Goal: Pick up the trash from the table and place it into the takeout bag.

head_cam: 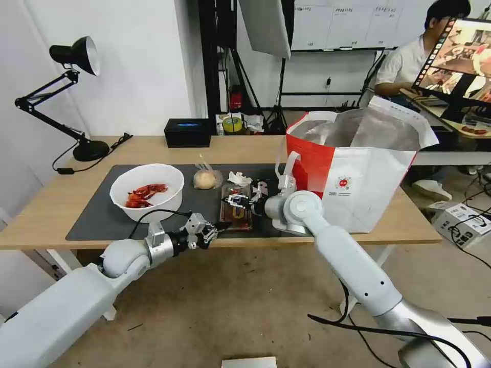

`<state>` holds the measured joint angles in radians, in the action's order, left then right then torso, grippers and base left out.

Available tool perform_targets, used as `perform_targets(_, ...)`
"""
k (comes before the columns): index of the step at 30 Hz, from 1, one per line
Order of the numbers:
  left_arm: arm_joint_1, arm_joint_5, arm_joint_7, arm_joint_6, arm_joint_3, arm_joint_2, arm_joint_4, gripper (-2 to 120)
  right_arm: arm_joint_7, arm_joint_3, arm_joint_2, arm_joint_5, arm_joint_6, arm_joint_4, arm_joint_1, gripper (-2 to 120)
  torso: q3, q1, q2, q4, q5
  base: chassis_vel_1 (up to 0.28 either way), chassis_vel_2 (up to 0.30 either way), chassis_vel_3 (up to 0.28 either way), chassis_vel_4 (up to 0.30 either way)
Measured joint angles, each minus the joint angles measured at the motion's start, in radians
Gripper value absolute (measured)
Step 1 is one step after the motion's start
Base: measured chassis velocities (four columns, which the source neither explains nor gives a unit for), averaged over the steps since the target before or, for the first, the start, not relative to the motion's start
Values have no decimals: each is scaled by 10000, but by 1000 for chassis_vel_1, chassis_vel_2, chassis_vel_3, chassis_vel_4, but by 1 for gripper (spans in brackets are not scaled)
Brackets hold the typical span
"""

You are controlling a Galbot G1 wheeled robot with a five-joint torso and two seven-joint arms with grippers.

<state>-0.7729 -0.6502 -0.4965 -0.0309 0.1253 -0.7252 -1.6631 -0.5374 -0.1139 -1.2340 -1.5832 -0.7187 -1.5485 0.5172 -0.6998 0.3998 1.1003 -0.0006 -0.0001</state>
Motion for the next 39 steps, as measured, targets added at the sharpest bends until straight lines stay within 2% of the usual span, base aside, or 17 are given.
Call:
perform_targets(2, -9, 0, 0, -4, -1, 0, -8, 0, -1, -5, 19, -23, -1, -4, 5, 55, -1, 1, 0, 3, 0, 0, 0, 0, 0)
perform_targets(5, -22, -1, 0, -9, -1, -3, -48, 0, -1, -28, 80, -81, -16, -34, 17, 39, -3, 2, -4, 12, 2, 0, 0, 0, 0)
perform_targets(6, -22, -1, 0, -9, -1, -3, -48, 0, -1, -28, 80, -81, -16, -34, 17, 39, -3, 2, -4, 12, 2, 0, 0, 0, 0)
perform_targets(10, -29, -16, -1, -9, -10, 22, -100, 0, 32, -58, 141, -165, -41, -86, 22, 24, -4, 3, -4, 16, 4, 0, 0, 0, 0)
perform_targets(11, -37, -27, -1, -9, -29, 38, -117, 0, 41, -58, 157, -179, -42, -104, 23, 19, -4, 3, -4, 16, 4, 0, 0, 0, 0)
perform_targets(13, -50, -37, -1, -9, -55, 45, -133, 0, 44, -45, 174, -180, -43, -120, 22, 17, -4, 3, -4, 16, 4, 0, 0, 0, 0)
perform_targets(15, -122, -53, -1, -9, -163, 51, -188, 0, 54, -6, 230, -194, -44, -170, 39, 6, -4, 3, -5, 12, 4, 0, 0, 0, 0)
perform_targets(17, -223, -61, 1, -9, -274, 75, -256, 0, 69, 21, 269, -200, -45, -219, 65, 0, -4, 3, -4, 9, 4, 0, 0, 0, 0)
perform_targets(22, -485, -66, 3, -9, -565, 168, -416, 0, 185, 148, 303, -198, -49, -310, 126, 0, -4, 3, -5, 7, 0, 0, 0, 0, 0)
perform_targets(24, -919, -79, 6, -15, -1107, 311, -620, 0, 308, 254, 313, -181, -54, -419, 156, 0, -3, 3, -5, 6, 1, 0, 0, 0, 0)
perform_targets(25, -919, -79, 6, -15, -1107, 311, -620, 0, 308, 254, 313, -181, -54, -419, 156, 0, -3, 3, -5, 6, 1, 0, 0, 0, 0)
perform_targets(28, -1771, -110, 9, -111, -2050, 556, -934, 0, 458, 361, 357, -136, -55, -624, 211, 0, -2, 3, -5, 7, 0, 0, 0, 0, 0)
perform_targets(31, -2313, -115, 9, -209, -2535, 704, -1144, 0, 559, 447, 386, -84, -45, -751, 276, 0, -2, 3, -5, 7, 0, 0, 0, 0, 0)
perform_targets(32, -2676, -122, 7, -309, -2838, 769, -1251, 5, 618, 486, 412, -56, -37, -837, 318, 0, -2, 3, -4, 6, 1, 0, 0, 0, 0)
perform_targets(36, -3200, -122, -17, -437, -3328, 794, -1354, 13, 696, 521, 466, -1, -27, -996, 385, 0, -2, 3, -4, 7, 0, 0, 0, 0, 0)
perform_targets(39, -4226, -122, -229, -685, -4345, 697, -1465, 28, 950, 596, 590, 76, 18, -1316, 511, 0, -2, 2, -4, 7, 0, 0, 0, 0, 0)
